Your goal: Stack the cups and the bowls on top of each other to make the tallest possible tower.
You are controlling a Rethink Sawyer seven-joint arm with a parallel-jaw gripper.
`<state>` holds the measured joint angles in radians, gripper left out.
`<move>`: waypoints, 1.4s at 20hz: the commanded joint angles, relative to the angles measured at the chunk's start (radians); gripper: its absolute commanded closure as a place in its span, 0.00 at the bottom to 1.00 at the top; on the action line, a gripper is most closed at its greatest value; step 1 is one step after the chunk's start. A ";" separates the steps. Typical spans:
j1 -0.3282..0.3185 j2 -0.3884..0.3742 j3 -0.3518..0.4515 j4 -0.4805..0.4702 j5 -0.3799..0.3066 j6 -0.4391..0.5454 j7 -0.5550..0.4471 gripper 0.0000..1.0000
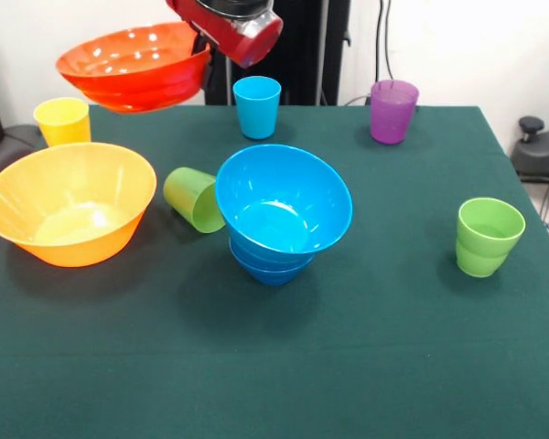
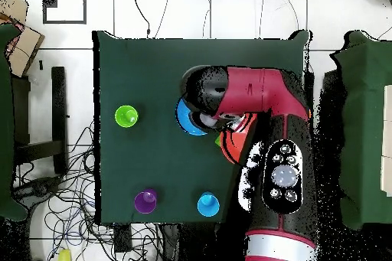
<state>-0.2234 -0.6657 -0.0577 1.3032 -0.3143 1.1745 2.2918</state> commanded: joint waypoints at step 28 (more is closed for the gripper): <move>0.102 0.273 0.012 -0.464 0.101 0.230 0.119 1.00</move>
<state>-0.1550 -0.4512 -0.0748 0.9614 -0.2283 1.2718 2.2918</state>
